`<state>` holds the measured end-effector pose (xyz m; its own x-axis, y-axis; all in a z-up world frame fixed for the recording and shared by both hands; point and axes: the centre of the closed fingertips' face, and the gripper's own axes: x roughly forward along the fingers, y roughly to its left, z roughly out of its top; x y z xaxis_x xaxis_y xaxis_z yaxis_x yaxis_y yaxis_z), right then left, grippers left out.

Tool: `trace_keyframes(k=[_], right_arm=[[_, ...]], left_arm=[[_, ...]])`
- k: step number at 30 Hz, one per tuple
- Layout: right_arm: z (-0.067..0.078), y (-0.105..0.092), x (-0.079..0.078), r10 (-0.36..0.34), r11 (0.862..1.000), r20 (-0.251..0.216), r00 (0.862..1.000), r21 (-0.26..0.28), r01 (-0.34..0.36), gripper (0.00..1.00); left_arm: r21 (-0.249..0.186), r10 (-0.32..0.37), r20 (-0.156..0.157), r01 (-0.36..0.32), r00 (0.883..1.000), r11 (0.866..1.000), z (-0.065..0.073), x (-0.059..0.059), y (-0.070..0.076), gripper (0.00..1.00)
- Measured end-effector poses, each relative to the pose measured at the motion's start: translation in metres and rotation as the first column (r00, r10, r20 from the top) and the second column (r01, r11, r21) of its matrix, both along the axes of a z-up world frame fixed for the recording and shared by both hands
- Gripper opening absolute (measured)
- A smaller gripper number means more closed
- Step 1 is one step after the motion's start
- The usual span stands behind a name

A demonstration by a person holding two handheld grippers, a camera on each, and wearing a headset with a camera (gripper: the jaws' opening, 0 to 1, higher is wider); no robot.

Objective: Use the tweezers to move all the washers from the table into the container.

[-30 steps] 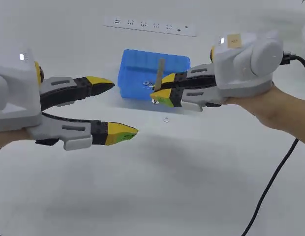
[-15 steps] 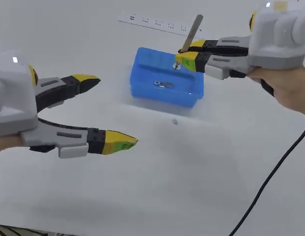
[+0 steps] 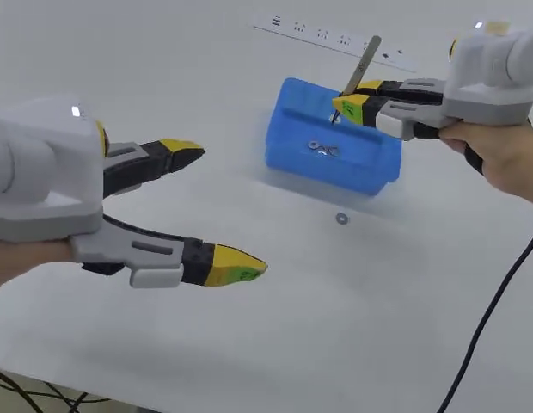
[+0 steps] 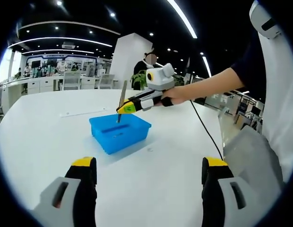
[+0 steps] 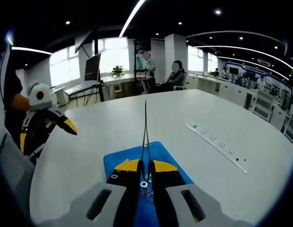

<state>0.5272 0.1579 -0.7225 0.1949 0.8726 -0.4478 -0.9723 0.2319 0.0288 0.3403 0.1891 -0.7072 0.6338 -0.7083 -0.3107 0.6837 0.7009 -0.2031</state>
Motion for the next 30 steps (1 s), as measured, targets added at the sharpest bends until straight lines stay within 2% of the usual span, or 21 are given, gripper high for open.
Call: trace_keyframes(k=[2,5,6,7,8,11,14,15,21,23,30], right_arm=[[-0.007,0.000,0.002,-0.004,1.000,-0.009,1.000,-0.010,0.004,0.09],[-0.016,-0.002,0.002,-0.003,0.999,-0.012,1.000,-0.034,0.003,0.09],[-0.021,-0.003,0.001,-0.002,0.999,-0.013,1.000,-0.045,0.001,0.09],[-0.022,-0.004,0.001,0.000,0.999,-0.014,1.000,-0.050,0.000,0.09],[-0.024,-0.004,0.000,0.001,0.999,-0.013,1.000,-0.054,-0.002,0.10],[-0.028,-0.006,-0.001,-0.008,0.999,-0.022,1.000,-0.052,0.006,0.10],[-0.030,-0.007,-0.003,-0.007,0.998,-0.024,1.000,-0.058,0.005,0.10],[-0.030,-0.007,-0.004,-0.006,0.998,-0.023,1.000,-0.057,0.005,0.10],[-0.029,-0.009,-0.004,-0.018,0.999,-0.026,1.000,-0.049,0.016,0.10],[-0.029,-0.009,-0.006,-0.017,0.999,-0.043,0.999,-0.046,0.016,0.10],[-0.028,-0.009,-0.008,-0.019,0.999,-0.055,0.998,-0.042,0.017,0.10]], left_arm=[[-0.019,0.005,-0.014,-0.005,1.000,1.000,-0.001,0.001,0.001,0.96],[-0.021,0.008,-0.008,-0.009,1.000,1.000,0.000,0.001,0.002,0.94],[-0.030,0.002,0.049,-0.001,0.999,1.000,0.007,0.003,0.001,0.90],[-0.050,0.013,0.079,-0.009,0.997,0.999,0.014,0.005,0.001,0.87],[-0.063,0.021,0.093,-0.015,0.995,0.998,0.017,0.006,0.001,0.86],[-0.057,0.050,0.084,-0.045,0.995,0.997,0.017,0.010,0.008,0.91],[-0.049,0.049,0.084,-0.045,0.995,0.998,0.015,0.010,0.009,0.91],[-0.056,0.052,0.074,-0.048,0.996,0.997,0.015,0.010,0.010,0.93],[-0.050,0.043,0.067,-0.040,0.997,0.998,0.014,0.009,0.007,0.95],[-0.050,0.038,0.057,-0.035,0.998,0.998,0.013,0.008,0.005,0.95],[-0.043,0.034,0.058,-0.032,0.998,0.999,0.013,0.008,0.003,0.95]])
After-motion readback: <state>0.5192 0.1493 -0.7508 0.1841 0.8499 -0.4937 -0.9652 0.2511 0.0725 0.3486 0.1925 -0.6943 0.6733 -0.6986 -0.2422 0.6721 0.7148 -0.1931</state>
